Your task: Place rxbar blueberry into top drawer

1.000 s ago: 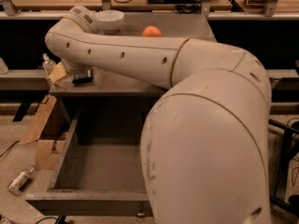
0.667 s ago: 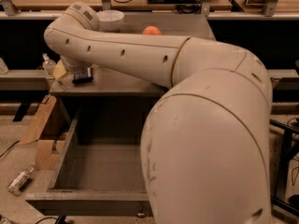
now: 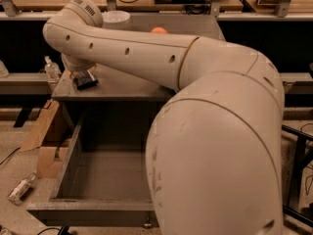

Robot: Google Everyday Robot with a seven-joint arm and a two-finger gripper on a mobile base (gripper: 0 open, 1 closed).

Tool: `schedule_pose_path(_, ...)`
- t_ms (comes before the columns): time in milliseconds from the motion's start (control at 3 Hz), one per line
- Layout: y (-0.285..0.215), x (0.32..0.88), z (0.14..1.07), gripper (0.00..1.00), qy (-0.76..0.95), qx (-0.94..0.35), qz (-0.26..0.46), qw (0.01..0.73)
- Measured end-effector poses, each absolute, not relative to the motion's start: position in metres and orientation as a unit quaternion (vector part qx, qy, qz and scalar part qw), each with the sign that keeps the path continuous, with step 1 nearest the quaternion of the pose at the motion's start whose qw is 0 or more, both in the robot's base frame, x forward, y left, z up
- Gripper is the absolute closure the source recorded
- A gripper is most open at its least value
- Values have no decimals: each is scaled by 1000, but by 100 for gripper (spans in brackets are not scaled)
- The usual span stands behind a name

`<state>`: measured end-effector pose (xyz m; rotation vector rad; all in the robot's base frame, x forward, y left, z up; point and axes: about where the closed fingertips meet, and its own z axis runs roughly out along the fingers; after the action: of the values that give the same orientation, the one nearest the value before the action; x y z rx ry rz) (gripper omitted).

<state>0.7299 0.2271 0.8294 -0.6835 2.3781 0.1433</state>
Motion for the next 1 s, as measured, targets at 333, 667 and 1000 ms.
schedule_pose_path(333,213,723,860,100,892,-265,47,363)
schedule_pose_path(667,186,700,908,100,865,-266,41,424)
schedule_pose_path(1000,154,650,936,100,833,-282,49,473)
